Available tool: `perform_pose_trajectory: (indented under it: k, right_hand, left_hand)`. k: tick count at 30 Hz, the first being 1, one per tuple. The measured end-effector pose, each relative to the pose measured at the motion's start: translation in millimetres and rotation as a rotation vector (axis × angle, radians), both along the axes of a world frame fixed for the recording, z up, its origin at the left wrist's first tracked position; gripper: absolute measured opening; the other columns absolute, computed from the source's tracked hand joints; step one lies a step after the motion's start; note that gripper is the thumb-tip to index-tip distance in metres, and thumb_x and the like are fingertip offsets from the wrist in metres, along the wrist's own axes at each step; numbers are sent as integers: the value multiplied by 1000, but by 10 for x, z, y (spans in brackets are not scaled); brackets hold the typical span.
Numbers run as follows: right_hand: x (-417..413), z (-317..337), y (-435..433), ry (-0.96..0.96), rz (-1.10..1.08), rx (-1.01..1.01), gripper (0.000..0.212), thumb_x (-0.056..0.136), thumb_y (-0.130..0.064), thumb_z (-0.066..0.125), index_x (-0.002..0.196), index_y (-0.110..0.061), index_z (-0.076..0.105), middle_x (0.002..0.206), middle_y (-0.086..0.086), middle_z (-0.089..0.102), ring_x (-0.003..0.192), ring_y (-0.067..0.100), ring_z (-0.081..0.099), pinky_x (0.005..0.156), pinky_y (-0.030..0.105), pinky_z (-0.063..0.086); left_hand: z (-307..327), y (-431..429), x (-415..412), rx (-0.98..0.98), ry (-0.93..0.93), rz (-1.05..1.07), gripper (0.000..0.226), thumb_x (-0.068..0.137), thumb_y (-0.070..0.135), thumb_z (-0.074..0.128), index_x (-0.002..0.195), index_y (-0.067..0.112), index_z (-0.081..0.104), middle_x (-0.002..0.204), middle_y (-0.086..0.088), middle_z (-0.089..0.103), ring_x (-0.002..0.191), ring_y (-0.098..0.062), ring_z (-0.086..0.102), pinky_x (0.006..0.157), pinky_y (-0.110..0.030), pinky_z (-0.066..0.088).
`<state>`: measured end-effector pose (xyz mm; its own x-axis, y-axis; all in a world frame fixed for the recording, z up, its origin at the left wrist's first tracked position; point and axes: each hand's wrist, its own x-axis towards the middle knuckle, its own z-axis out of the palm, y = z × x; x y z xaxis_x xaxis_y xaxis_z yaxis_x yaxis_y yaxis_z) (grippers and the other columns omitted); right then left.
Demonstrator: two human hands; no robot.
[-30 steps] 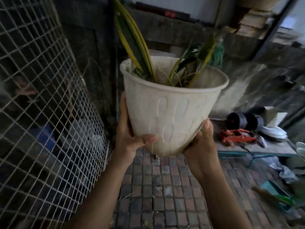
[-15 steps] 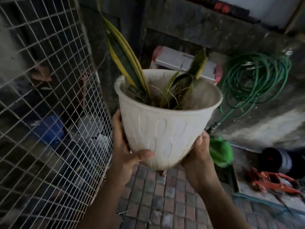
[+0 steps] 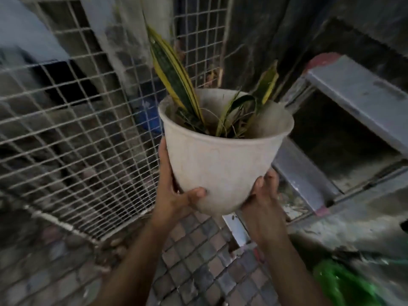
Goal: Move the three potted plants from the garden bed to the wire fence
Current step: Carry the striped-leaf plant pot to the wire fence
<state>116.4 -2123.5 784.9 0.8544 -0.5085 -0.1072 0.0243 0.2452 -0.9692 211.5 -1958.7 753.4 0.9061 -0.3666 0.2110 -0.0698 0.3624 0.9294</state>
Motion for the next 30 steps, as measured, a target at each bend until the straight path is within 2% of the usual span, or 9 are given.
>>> perform_pose_trajectory:
  k: [3,5,7,10,14,18,23,27,30]
  right_hand:
    - [94,-221,-98,37,90,96,118,54,-72,89,149,-26,37,150,0,56,138,27,55,108,61,50]
    - [149,-397,-98,58,154,111,117,52,-70,91,148,-27,39,150,4,55,139,31,55,108,70,45]
    - [211,-645,-67,51,212,133,110,56,-68,91,148,-31,40,151,4,55,138,30,56,105,68,49]
    - [328,-1093,44,46,233,132,93,62,-63,90,141,-38,48,147,-3,60,136,25,59,98,50,59]
    - [541,-1981,161,33,237,163,109,60,-65,91,151,-37,38,148,-6,60,137,22,58,99,45,58]
    - [758,-3262,212,-27,227,158,107,58,-67,91,148,-42,40,142,-17,64,133,16,61,96,39,59]
    - [926,-4979,201,-103,288,214,117,58,-63,92,155,-33,34,151,-6,58,141,24,54,107,54,51]
    - [983,-6161,212,-121,227,217,116,58,-63,92,153,-26,37,153,4,55,142,32,51,109,56,48]
    - [1034,-6846,175,-130,221,177,121,60,-64,90,155,-14,32,149,6,55,137,30,55,104,54,52]
  left_hand:
    - [-225,20,-165,69,5,142,122,74,31,92,165,45,11,172,4,28,155,-30,39,113,-60,49]
    - [-399,75,-219,116,28,222,123,71,21,88,165,44,13,174,0,26,156,-35,36,114,-70,42]
    - [-603,166,-219,133,34,261,125,67,23,91,164,44,16,173,-6,26,155,-40,36,113,-78,37]
    - [-1002,330,-160,167,4,259,127,69,28,93,164,46,11,170,-3,33,152,-35,42,111,-70,46]
    - [-1796,512,-8,168,26,220,129,68,17,85,161,56,6,169,1,36,151,-31,46,111,-69,47]
    - [-2985,622,150,201,-3,215,133,64,21,90,160,60,7,167,3,40,147,-26,51,105,-61,55]
    - [-4562,626,212,284,-76,221,145,58,37,99,162,54,-1,165,9,41,145,-21,53,101,-57,59]
    - [-5655,586,335,307,-121,257,141,62,23,89,166,36,-5,170,-3,33,149,-27,48,105,-61,55]
    - [-6307,519,454,285,-139,236,133,61,8,90,162,38,9,159,-10,46,142,-33,55,98,-58,60]
